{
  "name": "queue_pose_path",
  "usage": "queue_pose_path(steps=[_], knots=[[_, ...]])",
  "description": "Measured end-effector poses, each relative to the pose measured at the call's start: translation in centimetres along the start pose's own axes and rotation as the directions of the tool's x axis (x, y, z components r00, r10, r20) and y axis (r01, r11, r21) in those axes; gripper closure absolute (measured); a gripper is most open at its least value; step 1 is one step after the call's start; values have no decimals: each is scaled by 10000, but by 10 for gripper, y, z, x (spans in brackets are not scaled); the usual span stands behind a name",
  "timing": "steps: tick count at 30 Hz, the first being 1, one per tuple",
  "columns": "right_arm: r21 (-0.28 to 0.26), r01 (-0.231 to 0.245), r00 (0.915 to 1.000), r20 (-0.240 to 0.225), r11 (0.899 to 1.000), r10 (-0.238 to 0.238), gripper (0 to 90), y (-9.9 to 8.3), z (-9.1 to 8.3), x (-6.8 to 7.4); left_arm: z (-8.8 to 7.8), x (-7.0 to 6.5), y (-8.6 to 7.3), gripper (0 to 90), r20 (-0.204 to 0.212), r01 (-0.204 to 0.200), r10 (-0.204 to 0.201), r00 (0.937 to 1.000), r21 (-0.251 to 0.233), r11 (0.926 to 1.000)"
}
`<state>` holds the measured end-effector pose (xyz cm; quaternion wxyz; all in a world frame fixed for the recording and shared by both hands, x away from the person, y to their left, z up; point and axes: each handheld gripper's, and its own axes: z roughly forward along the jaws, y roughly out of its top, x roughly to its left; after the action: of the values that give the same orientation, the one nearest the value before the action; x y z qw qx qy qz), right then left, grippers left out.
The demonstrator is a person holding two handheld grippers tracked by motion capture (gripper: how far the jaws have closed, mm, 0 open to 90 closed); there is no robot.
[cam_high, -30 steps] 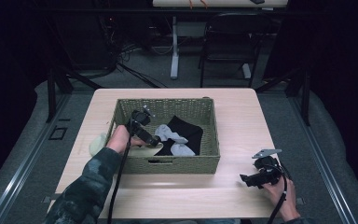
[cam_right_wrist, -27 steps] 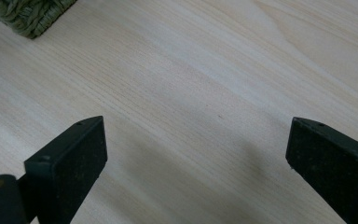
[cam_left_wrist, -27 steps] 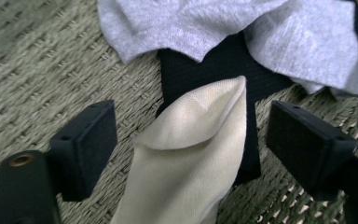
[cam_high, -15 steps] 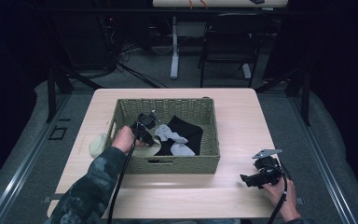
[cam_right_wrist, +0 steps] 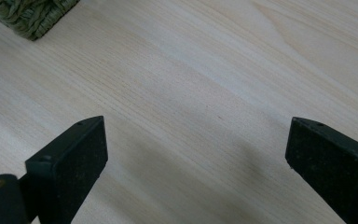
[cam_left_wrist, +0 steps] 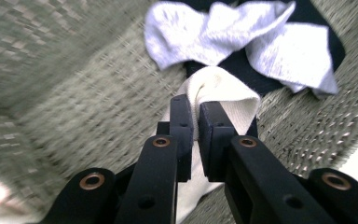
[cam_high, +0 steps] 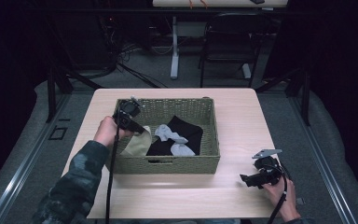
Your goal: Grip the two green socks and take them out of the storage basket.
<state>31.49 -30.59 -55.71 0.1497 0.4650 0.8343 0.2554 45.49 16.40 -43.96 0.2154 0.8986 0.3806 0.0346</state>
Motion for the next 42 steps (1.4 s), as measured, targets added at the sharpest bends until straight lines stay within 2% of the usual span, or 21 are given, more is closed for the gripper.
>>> queue_pose_path(steps=[3,4,5,6,7,8,14,28,36,42], knots=[[15,1,10000,3,10000,-1,48,0,0,0,-18,2,0,848,-84,-45,42,10000,-312,9995],[15,1,10000,3,10000,-1,48,0,0,0,-18,2,0,849,-84,-45,42,10000,-312,9995],[28,-39,10000,47,10000,39,48,0,0,0,-29,3,0,848,-156,-40,31,9999,-537,9985],[28,-39,10000,47,10000,39,48,0,0,0,-29,3,0,848,-156,-40,31,9999,-537,9985],[77,-12,10000,55,10000,12,48,0,0,0,-39,4,1,849,-230,-33,17,9997,-698,9976],[77,-12,10000,55,10000,12,48,0,0,0,-39,4,1,848,-230,-33,17,9997,-698,9976],[24,-8,10000,15,10000,8,48,0,0,0,-63,5,4,848,-514,-36,-15,9987,-1001,9950],[110,-33,10000,-14,9999,33,48,0,0,0,-100,9,17,848,-989,-54,-66,9951,-1208,9927],[122,-9,10000,13,9999,9,48,0,0,0,-125,13,23,848,-1301,-50,-123,9914,-1317,9913],[190,-49,10000,34,9998,48,49,0,0,0,-145,17,23,848,-1597,38,-292,9867,-1572,9876]])
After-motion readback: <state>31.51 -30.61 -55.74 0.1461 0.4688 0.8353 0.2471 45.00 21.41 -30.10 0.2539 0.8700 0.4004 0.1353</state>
